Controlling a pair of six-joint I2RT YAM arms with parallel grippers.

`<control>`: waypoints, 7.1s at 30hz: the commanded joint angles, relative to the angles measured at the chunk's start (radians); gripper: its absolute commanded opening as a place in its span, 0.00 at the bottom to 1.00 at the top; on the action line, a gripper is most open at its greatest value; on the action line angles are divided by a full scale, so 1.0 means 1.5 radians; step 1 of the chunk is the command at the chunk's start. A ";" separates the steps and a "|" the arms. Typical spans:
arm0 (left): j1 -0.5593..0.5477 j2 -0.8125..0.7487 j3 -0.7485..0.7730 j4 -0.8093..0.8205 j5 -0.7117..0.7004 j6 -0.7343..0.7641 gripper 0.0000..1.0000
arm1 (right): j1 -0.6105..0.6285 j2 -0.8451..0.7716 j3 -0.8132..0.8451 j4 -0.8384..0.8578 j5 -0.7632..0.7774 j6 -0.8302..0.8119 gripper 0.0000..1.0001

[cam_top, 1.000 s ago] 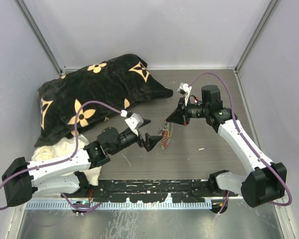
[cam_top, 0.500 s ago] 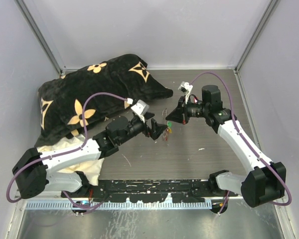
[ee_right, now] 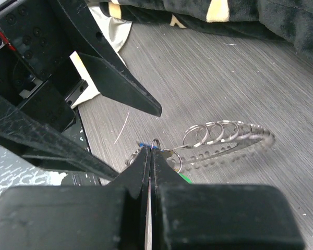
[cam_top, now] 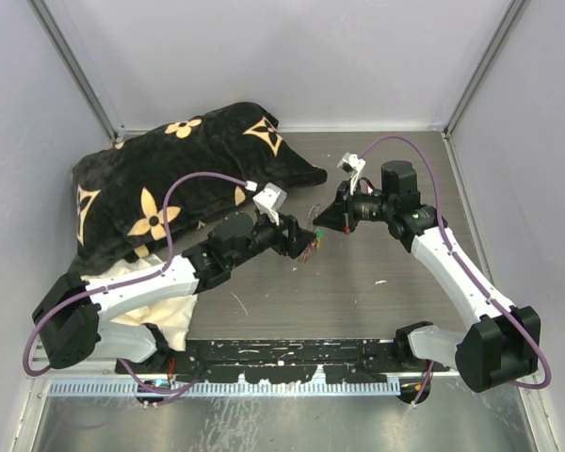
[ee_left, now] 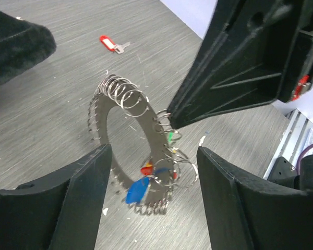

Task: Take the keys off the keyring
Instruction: Remove the key from the keyring.

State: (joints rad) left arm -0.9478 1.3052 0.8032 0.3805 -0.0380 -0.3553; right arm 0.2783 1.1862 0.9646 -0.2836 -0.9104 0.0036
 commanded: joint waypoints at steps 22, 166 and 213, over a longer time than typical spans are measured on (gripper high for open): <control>0.187 -0.041 -0.010 0.088 0.514 0.231 0.56 | 0.025 -0.008 0.069 -0.123 -0.081 -0.264 0.01; 0.110 -0.046 -0.113 0.363 0.475 0.174 0.00 | 0.037 0.026 0.079 -0.288 -0.263 -0.727 0.12; 0.111 -0.126 -0.153 0.244 0.284 0.115 0.50 | 0.067 0.038 0.115 -0.255 -0.060 -0.354 0.01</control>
State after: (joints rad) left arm -0.7887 1.2213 0.5785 0.8238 0.5491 -0.1474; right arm 0.3767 1.2453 1.0748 -0.7197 -1.1305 -0.8307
